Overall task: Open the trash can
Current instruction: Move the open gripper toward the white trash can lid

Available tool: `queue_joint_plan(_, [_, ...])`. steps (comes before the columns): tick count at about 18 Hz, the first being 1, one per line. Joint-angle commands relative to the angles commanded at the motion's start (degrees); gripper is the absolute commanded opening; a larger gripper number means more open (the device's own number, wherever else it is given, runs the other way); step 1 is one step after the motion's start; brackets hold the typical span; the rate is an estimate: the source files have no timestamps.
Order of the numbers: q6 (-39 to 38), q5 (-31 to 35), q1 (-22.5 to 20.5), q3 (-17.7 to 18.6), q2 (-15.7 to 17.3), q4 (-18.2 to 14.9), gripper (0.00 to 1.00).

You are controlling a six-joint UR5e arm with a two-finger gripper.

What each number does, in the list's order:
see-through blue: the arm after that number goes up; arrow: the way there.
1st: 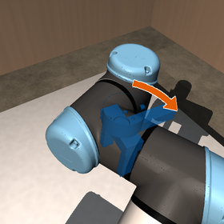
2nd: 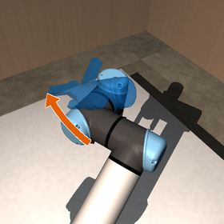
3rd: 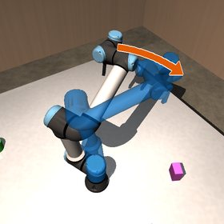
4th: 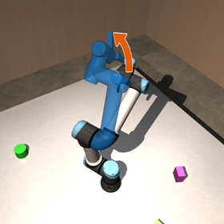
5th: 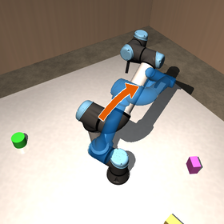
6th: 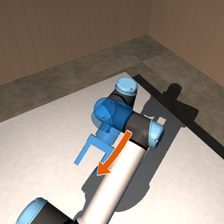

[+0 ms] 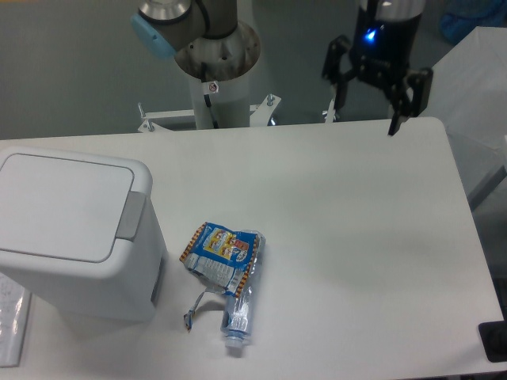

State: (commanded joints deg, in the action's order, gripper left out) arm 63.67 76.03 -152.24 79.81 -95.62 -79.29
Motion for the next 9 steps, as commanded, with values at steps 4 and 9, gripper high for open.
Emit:
queue_joint_plan(4, [-15.39, -3.69, 1.42, 0.09, 0.0, 2.73, 1.0])
queue_joint_plan(9, [-37.1, -6.68, 5.89, 0.88, -0.26, 11.86, 1.0])
